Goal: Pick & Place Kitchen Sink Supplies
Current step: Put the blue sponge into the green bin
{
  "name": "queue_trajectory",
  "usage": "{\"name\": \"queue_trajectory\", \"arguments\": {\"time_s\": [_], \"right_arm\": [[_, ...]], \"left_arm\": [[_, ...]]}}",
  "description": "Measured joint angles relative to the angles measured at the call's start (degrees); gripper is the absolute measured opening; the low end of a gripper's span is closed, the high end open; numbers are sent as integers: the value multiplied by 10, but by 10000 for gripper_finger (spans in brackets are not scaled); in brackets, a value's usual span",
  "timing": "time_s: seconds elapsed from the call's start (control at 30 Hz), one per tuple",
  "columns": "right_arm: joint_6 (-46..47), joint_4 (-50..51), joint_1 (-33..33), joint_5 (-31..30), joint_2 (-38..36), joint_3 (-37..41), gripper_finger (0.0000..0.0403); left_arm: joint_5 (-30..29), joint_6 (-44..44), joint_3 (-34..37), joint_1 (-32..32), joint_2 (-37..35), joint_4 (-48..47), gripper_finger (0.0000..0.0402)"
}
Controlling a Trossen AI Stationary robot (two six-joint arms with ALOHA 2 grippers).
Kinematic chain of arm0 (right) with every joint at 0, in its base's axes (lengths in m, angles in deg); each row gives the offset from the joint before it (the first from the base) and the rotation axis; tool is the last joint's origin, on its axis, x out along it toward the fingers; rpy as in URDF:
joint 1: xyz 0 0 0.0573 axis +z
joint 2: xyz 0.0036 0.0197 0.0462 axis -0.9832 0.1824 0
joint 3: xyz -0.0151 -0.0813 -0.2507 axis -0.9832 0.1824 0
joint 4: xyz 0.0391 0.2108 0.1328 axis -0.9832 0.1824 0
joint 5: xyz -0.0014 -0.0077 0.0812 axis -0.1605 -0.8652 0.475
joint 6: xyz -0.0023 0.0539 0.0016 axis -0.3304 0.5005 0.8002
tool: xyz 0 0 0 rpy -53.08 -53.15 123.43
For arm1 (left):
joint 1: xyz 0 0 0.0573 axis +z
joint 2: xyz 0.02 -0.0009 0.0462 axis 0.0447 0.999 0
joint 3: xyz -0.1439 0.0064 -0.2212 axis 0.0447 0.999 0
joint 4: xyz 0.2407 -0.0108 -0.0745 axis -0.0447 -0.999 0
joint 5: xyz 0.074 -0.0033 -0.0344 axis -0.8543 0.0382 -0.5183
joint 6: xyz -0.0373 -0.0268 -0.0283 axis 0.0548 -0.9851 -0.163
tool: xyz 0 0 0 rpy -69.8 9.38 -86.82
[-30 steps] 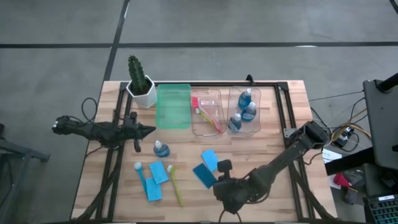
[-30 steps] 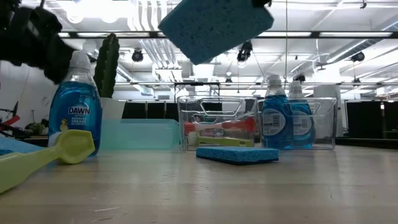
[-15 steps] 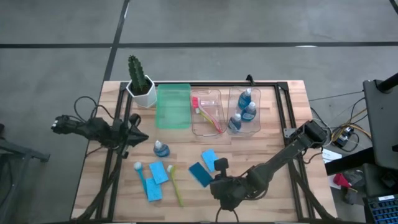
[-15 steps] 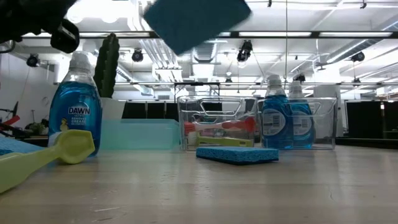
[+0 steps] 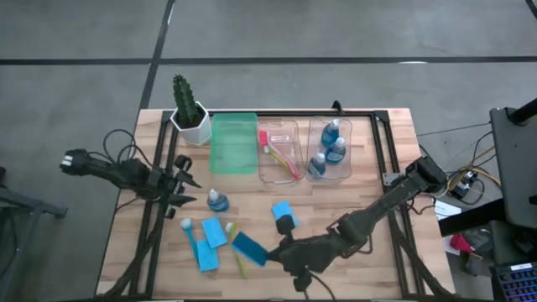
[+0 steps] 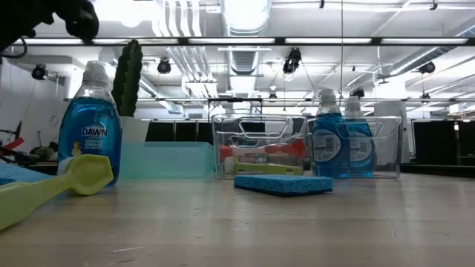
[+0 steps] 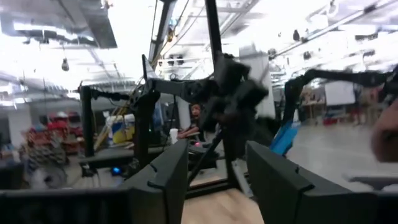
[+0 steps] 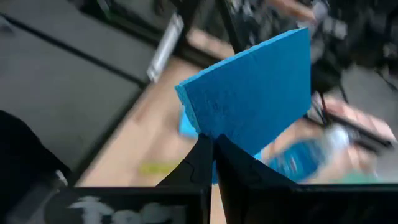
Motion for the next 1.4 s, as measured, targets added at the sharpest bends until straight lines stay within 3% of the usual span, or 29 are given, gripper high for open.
{"name": "queue_trajectory", "arguments": {"time_s": [0.17,0.5,0.83,1.4], "right_arm": [[-16,-55,-36,90,-14,0,8],[15,-69,-118,171,-23,0,8],[41,-78,-166,193,-23,0,8],[77,-74,-167,219,-22,5,8]], "left_arm": [[5,35,-3,-5,57,62,163],[5,40,-57,-23,151,71,162],[2,40,-90,-23,208,76,161],[-20,39,-92,-23,201,91,159]]}}
